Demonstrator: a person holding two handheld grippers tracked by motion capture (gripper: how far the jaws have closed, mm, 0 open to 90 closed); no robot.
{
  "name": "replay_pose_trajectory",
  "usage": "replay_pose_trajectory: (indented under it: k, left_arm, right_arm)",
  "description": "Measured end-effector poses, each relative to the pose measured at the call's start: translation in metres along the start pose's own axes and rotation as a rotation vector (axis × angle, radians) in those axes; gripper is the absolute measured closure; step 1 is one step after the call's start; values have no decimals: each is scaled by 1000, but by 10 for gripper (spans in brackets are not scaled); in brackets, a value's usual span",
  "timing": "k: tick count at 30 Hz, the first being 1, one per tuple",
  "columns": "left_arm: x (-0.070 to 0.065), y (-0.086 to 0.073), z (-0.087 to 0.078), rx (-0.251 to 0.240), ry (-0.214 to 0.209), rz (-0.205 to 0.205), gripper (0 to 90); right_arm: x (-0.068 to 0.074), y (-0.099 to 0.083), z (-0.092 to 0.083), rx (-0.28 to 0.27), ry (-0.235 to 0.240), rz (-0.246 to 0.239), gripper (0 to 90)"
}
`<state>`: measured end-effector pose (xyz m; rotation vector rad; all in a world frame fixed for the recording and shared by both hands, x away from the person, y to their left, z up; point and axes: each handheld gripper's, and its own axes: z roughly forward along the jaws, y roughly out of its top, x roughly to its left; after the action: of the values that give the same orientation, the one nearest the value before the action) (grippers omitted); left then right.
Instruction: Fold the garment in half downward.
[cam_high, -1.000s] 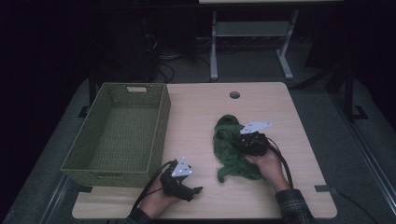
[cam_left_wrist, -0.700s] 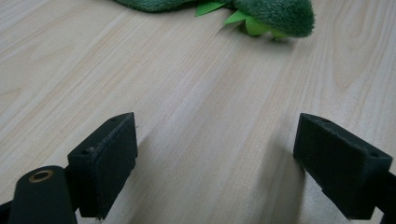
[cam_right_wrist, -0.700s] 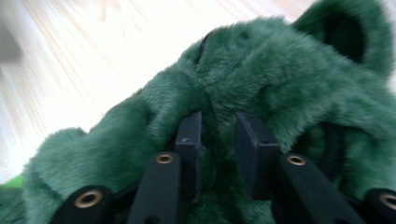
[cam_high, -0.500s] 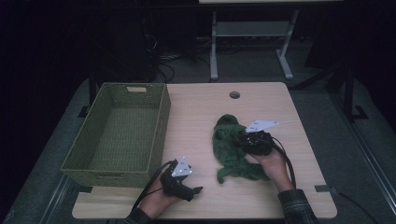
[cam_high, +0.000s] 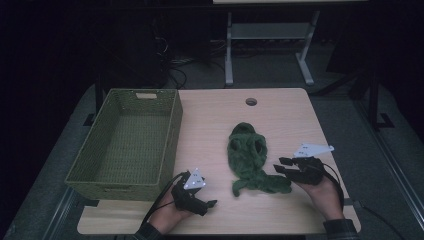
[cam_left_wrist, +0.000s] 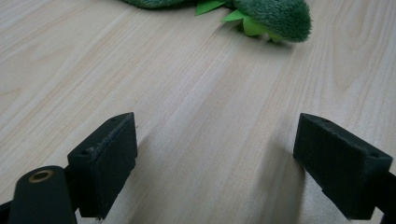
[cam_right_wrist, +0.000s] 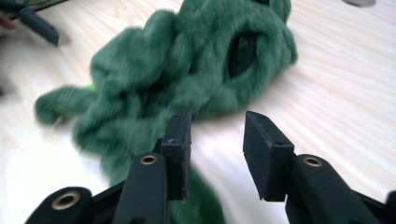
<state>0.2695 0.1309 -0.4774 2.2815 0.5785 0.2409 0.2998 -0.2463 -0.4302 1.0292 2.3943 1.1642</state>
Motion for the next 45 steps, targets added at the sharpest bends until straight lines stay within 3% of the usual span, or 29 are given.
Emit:
replay_pose_trajectory:
  k: [10, 18, 23, 26, 30, 35, 45]
  left_arm:
    - [0, 0, 0, 0, 0, 0, 128]
    - [0, 0, 0, -1, 0, -1, 129]
    - [0, 0, 0, -1, 1, -1, 129]
    - [0, 0, 0, -1, 1, -1, 129]
    - [0, 0, 0, -1, 1, -1, 129]
    - [0, 0, 0, -1, 1, -1, 129]
    - [0, 0, 0, -1, 1, 0, 129]
  right_arm:
    - [4, -42, -28, 29, 18, 54, 614]
    - [14, -67, -29, 73, 60, 81, 599]
    - [15, -64, -21, 87, 78, 84, 618]
    - [15, -64, -19, 98, 88, 90, 738]
    - [13, -63, -24, 81, 100, 90, 823]
    - [12, -57, -31, 53, 121, 75, 827]
    - [11, -23, -33, -6, 116, 13, 826]
